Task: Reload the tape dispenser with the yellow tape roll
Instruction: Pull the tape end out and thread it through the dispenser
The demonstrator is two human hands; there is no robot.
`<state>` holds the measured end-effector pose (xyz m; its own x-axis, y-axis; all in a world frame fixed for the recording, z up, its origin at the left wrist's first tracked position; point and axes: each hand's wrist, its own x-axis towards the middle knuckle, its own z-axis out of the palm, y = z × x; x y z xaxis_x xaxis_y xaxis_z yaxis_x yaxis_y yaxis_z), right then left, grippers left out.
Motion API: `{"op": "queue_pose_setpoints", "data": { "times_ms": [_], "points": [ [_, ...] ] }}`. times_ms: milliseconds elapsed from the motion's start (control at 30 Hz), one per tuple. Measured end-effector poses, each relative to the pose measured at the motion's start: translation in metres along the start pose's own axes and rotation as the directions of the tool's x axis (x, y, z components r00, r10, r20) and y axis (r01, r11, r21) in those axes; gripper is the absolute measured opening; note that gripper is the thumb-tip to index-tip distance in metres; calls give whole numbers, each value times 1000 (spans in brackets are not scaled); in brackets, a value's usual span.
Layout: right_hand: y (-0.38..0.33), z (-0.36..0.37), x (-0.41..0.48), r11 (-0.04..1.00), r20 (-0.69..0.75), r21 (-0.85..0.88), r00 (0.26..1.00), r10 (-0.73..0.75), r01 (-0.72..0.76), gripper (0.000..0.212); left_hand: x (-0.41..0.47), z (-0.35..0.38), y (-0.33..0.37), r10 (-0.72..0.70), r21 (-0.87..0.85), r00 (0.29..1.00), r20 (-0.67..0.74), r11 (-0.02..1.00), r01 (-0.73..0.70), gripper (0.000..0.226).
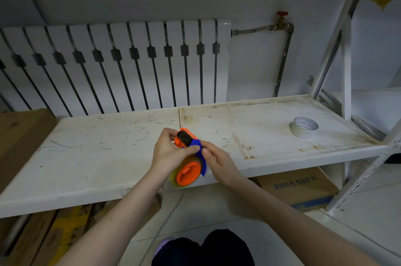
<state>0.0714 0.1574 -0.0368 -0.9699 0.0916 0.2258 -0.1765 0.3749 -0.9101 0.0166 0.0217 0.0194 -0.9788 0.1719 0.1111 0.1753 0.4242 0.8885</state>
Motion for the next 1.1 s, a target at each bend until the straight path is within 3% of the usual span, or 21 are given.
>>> {"op": "queue_pose_setpoints", "data": {
  "times_ms": [100, 167, 233, 300, 400, 567, 667, 800, 933, 1100],
  "points": [
    [-8, -9, 1, 994, -1, -105, 1000, -19, 19, 50, 1, -2, 6, -128, -197, 990, -58, 974, 115, 51],
    [-12, -12, -1, 980, 47, -196, 999, -10, 19, 82, 1, -7, 14, -276, -463, 961, -19, 854, 237, 39],
    [-14, -15, -7, 944, 60, -327, 998, -22, 40, 113, 1, -12, 19, -372, -615, 925, 74, 713, 336, 32],
    [-14, -18, -12, 889, 44, -448, 996, -81, 92, 126, 1, -14, 20, -415, -660, 902, 117, 646, 383, 31],
    [-13, -19, -21, 855, 8, -504, 990, -140, 125, 123, -1, -12, 18, -448, -671, 882, 146, 611, 421, 39],
    [-11, -30, -31, 914, -177, -399, 973, -151, 69, 111, -1, -2, 21, -387, -516, 884, 264, 717, 468, 62],
    [6, -58, -24, 946, -296, -314, 955, -12, -86, 114, 0, 4, 26, -372, -373, 883, 284, 806, 460, 68],
    [40, -108, -10, 915, -528, -224, 831, 175, -335, 115, 3, 14, 33, -292, -212, 882, 369, 898, 386, 48],
    [67, -149, 0, 846, -682, -241, 703, 201, -476, 109, 14, 25, 47, -216, -134, 911, 352, 951, 277, 31],
    [94, -174, 12, 840, -714, -203, 663, 224, -503, 108, 29, 35, 58, -181, -127, 914, 362, 962, 241, 23]
  ]
}}
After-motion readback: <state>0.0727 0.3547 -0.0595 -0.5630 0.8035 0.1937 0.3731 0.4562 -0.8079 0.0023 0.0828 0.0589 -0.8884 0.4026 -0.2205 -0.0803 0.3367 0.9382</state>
